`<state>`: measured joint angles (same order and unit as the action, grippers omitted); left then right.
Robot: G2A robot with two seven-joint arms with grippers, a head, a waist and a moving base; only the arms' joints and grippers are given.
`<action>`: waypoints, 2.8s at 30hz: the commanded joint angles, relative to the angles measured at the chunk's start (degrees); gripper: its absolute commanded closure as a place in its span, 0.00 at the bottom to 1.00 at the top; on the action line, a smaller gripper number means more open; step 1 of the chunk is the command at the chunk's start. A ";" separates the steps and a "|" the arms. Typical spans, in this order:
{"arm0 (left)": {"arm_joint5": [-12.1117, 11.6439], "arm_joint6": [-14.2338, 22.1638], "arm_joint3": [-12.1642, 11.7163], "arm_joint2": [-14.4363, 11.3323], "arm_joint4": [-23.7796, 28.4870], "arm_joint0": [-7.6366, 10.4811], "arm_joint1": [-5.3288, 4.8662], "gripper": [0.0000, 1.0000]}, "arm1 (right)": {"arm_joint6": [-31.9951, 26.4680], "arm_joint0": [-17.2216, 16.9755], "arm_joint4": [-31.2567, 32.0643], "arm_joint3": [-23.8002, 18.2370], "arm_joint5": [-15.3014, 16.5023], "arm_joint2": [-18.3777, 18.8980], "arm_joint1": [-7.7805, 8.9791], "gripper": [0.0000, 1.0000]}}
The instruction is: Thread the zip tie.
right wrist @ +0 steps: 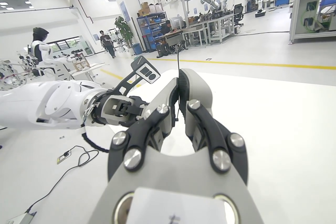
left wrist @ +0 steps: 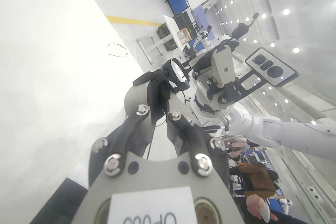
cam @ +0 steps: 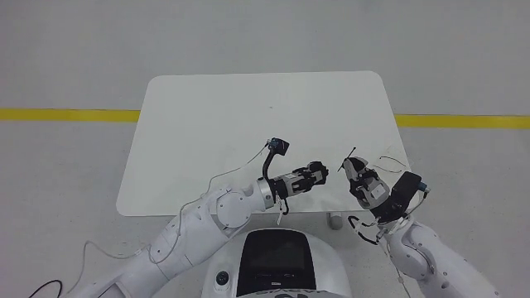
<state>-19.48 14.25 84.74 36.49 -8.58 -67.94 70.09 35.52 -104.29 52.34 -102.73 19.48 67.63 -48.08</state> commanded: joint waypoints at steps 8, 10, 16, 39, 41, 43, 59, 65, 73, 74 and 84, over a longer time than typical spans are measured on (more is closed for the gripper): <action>0.00 0.00 0.00 0.00 0.00 0.00 0.00 1.00 | 0.00 0.00 0.00 0.00 0.00 0.00 0.00 1.00; 0.00 0.00 0.00 0.00 0.00 0.00 0.00 1.00 | -0.45 0.40 -0.08 0.17 -0.31 0.04 -0.18 1.00; 0.00 0.00 0.00 0.00 0.00 0.00 0.00 1.00 | 3.72 2.56 0.03 2.88 0.00 -2.70 -0.93 1.00; 0.00 0.00 0.00 0.00 0.00 0.00 0.00 1.00 | 12.32 9.11 -1.71 9.98 0.00 -11.38 -1.61 1.00; 0.00 0.00 0.00 0.00 0.00 0.00 0.00 1.00 | 11.13 9.15 -1.86 9.58 -0.59 -11.19 -1.81 1.00; 0.00 0.00 0.00 0.00 0.00 0.00 0.00 1.00 | 10.76 8.93 -1.80 9.47 -0.63 -10.92 -2.03 1.00; 0.00 0.00 0.00 0.00 0.00 0.00 0.00 1.00 | 9.35 7.59 -0.19 9.03 0.00 -9.26 -3.33 1.00; 0.00 0.00 0.00 0.00 0.00 0.00 0.00 1.00 | 9.16 7.08 0.03 9.12 0.00 -8.71 -3.70 1.00; 0.00 0.00 0.00 0.00 0.00 0.00 0.00 1.00 | 8.60 6.59 0.56 8.91 0.00 -8.26 -4.03 1.00; 0.00 0.00 0.00 0.00 0.00 0.00 0.00 1.00 | 8.56 6.56 0.64 8.88 0.00 -8.26 -4.07 1.00; 0.00 0.00 0.00 0.00 0.00 0.00 0.00 1.00 | 8.36 6.62 0.65 9.20 0.00 -8.14 -4.40 1.00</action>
<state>-19.48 14.25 84.74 36.49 -8.58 -67.94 70.09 43.85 -97.68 52.98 -93.55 19.48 59.49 -52.44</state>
